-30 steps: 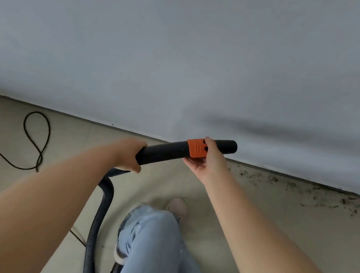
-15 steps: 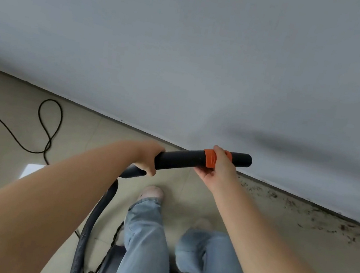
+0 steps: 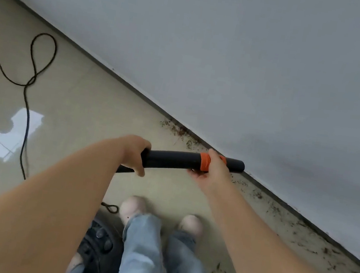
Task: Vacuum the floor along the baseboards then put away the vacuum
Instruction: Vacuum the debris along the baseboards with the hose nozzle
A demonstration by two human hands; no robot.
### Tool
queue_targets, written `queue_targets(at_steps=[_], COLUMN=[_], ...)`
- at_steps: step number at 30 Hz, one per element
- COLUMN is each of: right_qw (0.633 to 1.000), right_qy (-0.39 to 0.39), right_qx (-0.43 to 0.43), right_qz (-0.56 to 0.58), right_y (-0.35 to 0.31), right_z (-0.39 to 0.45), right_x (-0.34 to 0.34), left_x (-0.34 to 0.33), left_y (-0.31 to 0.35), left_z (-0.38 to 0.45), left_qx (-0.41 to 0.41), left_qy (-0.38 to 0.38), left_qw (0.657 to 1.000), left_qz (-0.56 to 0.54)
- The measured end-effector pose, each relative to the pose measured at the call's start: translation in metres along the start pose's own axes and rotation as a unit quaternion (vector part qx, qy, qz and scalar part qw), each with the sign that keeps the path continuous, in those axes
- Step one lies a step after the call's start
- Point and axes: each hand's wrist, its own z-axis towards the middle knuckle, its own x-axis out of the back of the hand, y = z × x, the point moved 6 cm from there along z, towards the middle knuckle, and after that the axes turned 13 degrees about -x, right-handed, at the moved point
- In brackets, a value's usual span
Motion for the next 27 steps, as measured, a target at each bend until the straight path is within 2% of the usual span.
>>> queue_targets(at_steps=[3,9,16,21,27], right_qw=[0.998,0.99,0.979,0.974,0.963], right_qy=[0.04,0.073,0.025,-0.014,-0.003], right_qx=[0.029,0.062,0.059,0.042,0.134], right_qz=[-0.037,-0.103,-0.194,-0.223,-0.232], right_y=[0.009,0.04,0.068,0.078,0.046], right_z=[0.032,0.066,0.097,0.155,0.255], right_x=[0.014,0.016,-0.011,-0.015,-0.021], left_x=[-0.036,-0.09,-0.12,-0.14,-0.171], left_y=[-0.022,-0.061,-0.089,-0.102,-0.117], left_z=[0.0,-0.009,-0.012,0.027,0.123], left_qx=[-0.003,0.007,0.069,0.105,0.103], left_qy=[0.027,0.118,0.18,0.223,0.272], left_qw=[0.998,0.993,0.981,0.969,0.956], left_qz=[-0.061,-0.003,-0.036,0.001,0.042])
